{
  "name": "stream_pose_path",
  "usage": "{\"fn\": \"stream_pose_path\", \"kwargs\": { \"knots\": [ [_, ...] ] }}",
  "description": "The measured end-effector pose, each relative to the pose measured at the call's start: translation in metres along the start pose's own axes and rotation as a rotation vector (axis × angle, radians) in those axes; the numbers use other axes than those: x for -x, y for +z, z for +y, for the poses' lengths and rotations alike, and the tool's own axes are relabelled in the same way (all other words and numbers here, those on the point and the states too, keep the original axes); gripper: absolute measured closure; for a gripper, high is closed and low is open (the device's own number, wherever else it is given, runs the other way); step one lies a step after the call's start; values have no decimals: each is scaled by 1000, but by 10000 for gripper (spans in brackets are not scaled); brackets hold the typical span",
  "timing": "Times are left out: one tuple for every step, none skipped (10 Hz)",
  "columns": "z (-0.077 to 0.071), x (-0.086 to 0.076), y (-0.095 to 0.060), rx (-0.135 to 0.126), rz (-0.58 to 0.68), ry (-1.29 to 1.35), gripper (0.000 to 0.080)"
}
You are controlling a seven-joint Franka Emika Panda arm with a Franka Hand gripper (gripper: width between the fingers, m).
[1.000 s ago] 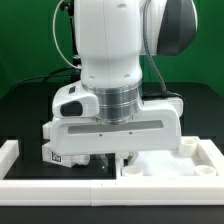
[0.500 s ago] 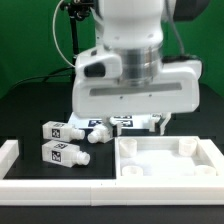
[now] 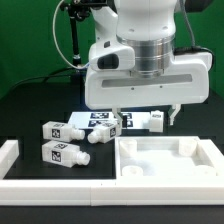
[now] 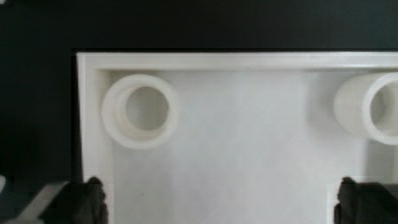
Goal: Assemble one leg
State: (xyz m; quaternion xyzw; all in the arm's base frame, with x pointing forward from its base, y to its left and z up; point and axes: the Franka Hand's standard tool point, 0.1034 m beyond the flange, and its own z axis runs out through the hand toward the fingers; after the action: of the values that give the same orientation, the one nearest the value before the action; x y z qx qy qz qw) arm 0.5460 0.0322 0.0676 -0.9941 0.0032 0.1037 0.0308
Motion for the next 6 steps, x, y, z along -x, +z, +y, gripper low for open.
{"fn": "stream_pose_path", "kwargs": {
  "knots": [
    [-7,23,9,1,-107,35,151],
    [-16,46,14,-1,-217,33,151],
    [-22,60,16,-19,-282,46,151],
    [-26,78,19,-18,-360,42,151],
    [-28,88,19,-15,-432,48,151],
    [-27,83,20,-18,-462,47,151]
  ]
}}
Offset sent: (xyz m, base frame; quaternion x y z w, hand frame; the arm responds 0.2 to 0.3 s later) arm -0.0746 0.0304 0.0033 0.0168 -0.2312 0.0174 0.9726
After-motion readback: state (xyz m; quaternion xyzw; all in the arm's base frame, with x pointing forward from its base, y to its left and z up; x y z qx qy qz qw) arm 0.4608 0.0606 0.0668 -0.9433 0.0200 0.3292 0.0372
